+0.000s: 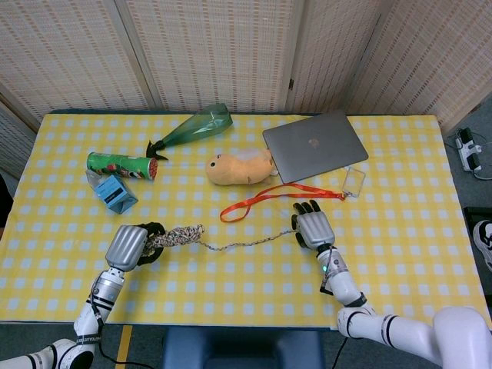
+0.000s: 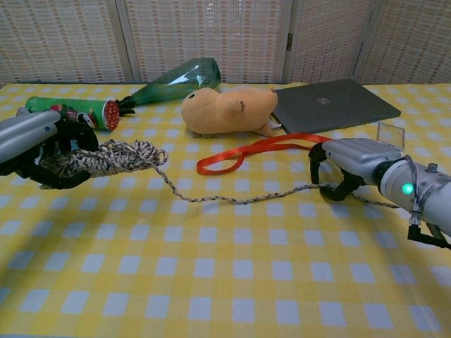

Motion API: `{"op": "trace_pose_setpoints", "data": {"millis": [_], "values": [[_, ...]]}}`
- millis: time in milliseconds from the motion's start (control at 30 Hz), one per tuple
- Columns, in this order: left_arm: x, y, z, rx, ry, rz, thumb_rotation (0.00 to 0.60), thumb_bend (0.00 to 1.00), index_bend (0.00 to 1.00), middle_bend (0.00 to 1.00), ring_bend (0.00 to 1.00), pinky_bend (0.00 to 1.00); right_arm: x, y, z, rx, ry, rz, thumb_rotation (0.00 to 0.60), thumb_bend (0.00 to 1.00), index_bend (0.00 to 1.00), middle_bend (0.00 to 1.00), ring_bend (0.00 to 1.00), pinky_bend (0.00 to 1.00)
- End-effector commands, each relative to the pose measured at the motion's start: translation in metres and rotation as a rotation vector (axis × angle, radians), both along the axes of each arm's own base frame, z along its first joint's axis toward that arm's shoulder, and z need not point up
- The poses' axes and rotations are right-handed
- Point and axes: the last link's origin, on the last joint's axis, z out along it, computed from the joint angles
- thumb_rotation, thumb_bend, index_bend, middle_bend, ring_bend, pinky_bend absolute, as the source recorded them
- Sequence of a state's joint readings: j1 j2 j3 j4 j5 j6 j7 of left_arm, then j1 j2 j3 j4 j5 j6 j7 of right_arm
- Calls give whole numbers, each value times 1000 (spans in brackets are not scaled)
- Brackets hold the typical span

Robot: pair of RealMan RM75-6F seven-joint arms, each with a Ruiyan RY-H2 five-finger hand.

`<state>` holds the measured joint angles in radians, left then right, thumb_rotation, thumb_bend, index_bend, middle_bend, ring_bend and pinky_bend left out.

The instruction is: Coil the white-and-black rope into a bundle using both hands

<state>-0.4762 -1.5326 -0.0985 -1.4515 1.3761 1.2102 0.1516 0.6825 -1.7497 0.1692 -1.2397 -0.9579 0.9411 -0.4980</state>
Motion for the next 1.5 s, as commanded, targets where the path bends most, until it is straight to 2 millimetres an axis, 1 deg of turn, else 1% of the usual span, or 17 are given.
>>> {"op": "trace_pose_setpoints", "data": {"millis": [33, 400, 767, 933, 1067, 1167, 1267, 1367, 1500], "values": [[0, 0, 0, 1, 0, 0, 600, 614, 789, 776, 662, 711, 0, 0, -1, -1, 3, 1, 600, 483, 524, 175, 121, 76], [-2, 0, -1, 0, -1, 2, 600, 614, 788, 775, 661, 711, 2, 0, -4, -6, 14, 5, 600, 483, 543, 182, 123, 76], [-4, 0, 2, 9, -6, 6, 600, 614, 788, 776, 661, 711, 3, 1, -5, -29, 12, 15, 600, 476, 623, 229, 153, 82], [-2, 1, 7, 18, -25, 4, 600, 614, 788, 775, 661, 711, 4, 3, 0, -34, -4, 22, 600, 476, 639, 238, 164, 84], [3, 2, 15, 4, -82, 15, 600, 614, 788, 776, 661, 711, 9, 10, 10, -37, -15, 73, 600, 475, 648, 245, 167, 84], [9, 5, 23, 11, -103, 11, 600, 614, 789, 776, 661, 711, 19, 20, 23, -42, -31, 145, 600, 476, 661, 254, 171, 85], [17, 9, 27, 17, -126, 16, 600, 616, 792, 775, 661, 711, 35, 33, 39, -48, -67, 232, 600, 476, 668, 255, 172, 84], [24, 11, 29, 3, -140, 31, 600, 620, 793, 776, 661, 710, 55, 45, 56, -53, -106, 329, 600, 476, 669, 255, 171, 84], [38, 11, 29, -16, -174, 46, 600, 622, 792, 776, 662, 711, 88, 58, 77, -66, -145, 468, 600, 476, 671, 254, 170, 84]]}}
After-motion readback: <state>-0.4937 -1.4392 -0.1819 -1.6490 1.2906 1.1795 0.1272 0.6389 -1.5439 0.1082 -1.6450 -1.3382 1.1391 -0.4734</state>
